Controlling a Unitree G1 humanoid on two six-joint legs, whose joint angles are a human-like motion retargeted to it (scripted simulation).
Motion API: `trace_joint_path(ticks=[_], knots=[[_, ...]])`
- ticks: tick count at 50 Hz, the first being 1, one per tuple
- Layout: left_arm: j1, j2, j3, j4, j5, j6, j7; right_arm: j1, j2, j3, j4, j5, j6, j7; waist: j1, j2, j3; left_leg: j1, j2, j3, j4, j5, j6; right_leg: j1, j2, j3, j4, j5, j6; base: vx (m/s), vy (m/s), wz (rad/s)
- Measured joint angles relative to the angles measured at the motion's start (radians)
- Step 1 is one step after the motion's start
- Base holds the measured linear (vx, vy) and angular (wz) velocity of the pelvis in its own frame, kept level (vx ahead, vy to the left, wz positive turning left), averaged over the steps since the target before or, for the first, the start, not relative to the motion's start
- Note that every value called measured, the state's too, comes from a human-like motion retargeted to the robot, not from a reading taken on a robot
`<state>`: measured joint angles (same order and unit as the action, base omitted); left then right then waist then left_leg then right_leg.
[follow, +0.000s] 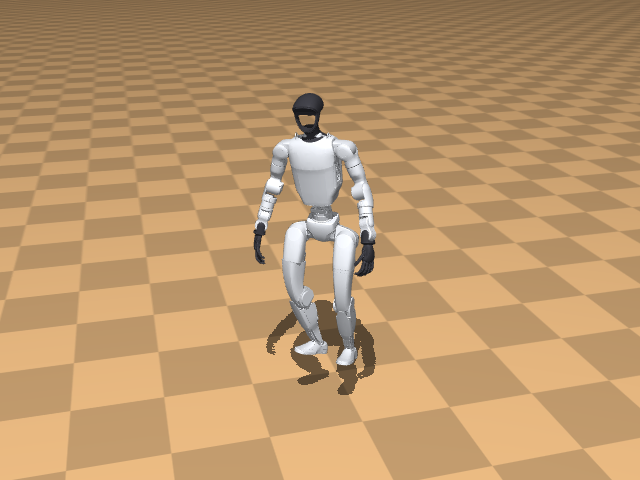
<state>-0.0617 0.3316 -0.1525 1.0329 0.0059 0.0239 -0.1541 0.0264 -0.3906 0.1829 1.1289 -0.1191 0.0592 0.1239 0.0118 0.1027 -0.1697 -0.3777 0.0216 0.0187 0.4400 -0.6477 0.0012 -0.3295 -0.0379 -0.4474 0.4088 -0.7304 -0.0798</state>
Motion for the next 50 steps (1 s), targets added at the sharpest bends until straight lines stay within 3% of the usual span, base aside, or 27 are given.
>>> trace_joint_path(ticks=[13,27,42,50], knots=[[0.071,-0.081,-0.071,0.142,0.044,-0.018,-0.061,-0.035,0.097,0.015,0.081,0.052,-0.034,0.012,-0.001,-0.028,-0.028,0.061,-0.012,-0.039,-0.121,0.066,-0.007,0.046,0.005,-0.013,-0.055,0.035,0.006,0.01,-0.01,0.26],[0.065,-0.070,-0.092,0.138,0.052,-0.043,-0.056,-0.088,0.125,0.097,0.012,0.023,-0.056,0.052,0.007,-0.071,-0.020,0.138,-0.028,-0.066,-0.238,0.125,-0.010,0.075,-0.015,-0.029,-0.036,0.026,-0.003,0.01,-0.01,0.14],[0.105,-0.042,-0.045,-0.010,0.012,-0.073,-0.018,-0.104,0.099,0.128,-0.083,-0.060,-0.077,0.053,0.035,-0.109,0.002,0.186,-0.037,-0.077,-0.308,0.160,-0.016,0.074,-0.047,-0.052,0.034,-0.004,-0.019,0.00,0.00,0.00],[0.187,-0.012,0.046,-0.240,-0.060,-0.113,0.059,-0.139,0.026,0.078,-0.191,-0.107,-0.096,-0.028,0.049,-0.119,0.013,0.165,-0.044,-0.072,-0.292,0.157,-0.024,0.044,-0.066,-0.053,0.084,-0.019,-0.030,0.00,0.00,0.00]])
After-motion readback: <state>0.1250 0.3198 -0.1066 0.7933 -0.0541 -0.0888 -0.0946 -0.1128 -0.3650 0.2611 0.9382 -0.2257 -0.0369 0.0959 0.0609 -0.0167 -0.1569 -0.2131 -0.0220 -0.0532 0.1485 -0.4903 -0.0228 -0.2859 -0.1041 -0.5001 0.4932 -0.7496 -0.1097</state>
